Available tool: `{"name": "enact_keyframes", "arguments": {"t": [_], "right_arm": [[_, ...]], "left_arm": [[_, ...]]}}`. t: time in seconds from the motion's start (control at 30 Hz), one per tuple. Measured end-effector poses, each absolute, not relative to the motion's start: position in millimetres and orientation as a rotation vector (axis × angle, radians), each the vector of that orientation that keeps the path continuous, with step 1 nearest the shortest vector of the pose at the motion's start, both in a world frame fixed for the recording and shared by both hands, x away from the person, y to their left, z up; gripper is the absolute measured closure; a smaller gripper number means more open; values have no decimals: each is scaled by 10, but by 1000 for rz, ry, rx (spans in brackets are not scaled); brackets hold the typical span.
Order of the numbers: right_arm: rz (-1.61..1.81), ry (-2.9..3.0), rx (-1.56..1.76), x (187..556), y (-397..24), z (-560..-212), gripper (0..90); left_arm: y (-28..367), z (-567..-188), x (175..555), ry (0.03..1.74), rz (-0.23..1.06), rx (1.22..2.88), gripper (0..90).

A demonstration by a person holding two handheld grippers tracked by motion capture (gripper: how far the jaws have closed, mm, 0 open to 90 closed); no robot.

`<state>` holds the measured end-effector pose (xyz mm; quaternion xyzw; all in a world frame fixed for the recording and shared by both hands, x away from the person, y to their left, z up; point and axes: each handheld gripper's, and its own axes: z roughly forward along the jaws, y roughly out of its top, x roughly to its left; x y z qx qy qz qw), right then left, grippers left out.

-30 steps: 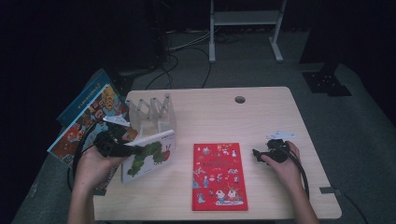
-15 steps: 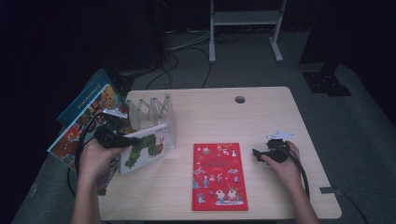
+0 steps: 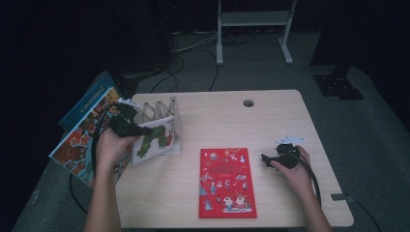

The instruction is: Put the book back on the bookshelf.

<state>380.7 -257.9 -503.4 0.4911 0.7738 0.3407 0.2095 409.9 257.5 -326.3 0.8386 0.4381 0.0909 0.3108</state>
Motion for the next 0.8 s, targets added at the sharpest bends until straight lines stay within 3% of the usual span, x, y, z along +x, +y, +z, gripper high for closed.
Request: {"name": "enact_keyframes", "arguments": {"t": [0.33, 0.8], "right_arm": [[947, 2152, 1366, 3807, -2579, -5034, 113], [947, 2152, 1367, 3806, -2579, -5033, 113]], "left_arm": [[2494, -3389, 4285, 1172, 287, 2216, 750], [2436, -3617, 4126, 1204, 327, 2273, 748]]}}
